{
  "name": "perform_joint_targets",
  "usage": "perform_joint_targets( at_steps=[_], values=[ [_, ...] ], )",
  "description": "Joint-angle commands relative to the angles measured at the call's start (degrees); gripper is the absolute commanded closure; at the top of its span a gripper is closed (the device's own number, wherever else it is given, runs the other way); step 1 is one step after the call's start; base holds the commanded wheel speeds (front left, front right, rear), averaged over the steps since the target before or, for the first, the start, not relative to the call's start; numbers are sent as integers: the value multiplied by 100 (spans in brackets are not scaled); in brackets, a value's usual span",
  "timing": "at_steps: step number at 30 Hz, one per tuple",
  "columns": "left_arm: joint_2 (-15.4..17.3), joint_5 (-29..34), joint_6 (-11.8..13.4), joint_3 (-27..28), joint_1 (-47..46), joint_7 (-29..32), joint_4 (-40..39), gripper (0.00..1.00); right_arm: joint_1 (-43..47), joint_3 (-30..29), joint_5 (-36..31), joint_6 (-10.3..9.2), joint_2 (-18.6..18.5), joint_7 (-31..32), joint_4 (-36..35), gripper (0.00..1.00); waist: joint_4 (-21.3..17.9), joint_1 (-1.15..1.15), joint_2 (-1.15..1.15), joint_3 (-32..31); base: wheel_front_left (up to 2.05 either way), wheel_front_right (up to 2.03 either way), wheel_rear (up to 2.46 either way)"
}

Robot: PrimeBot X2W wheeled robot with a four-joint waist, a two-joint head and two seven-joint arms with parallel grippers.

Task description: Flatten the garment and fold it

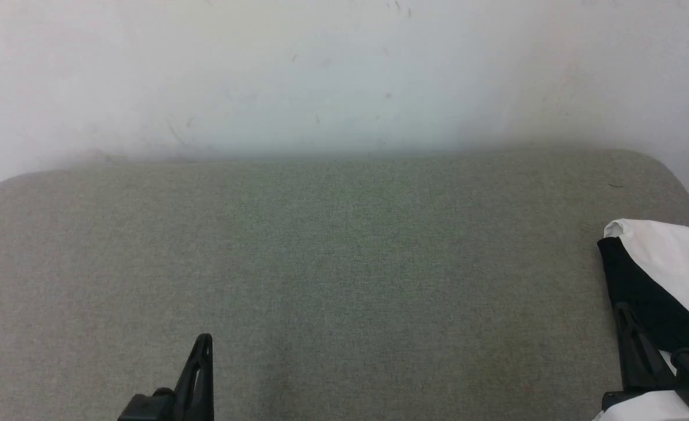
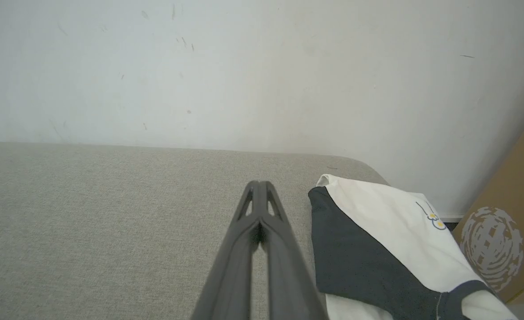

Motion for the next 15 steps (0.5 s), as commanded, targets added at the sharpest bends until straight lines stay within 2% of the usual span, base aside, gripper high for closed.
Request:
perform_joint_targets(
  at_steps=[1, 15],
  values=[
    [-38, 81, -37, 52, -142, 33, 32, 100, -112, 34, -18, -1, 7, 35, 7, 100, -1, 0, 0, 4, 0, 0, 0],
    [-116, 202, -126, 167, -300, 185, 83, 100, -232, 148, -32, -2, 9, 150, 15, 100, -12, -1, 0, 37, 0, 0, 0]
  ],
)
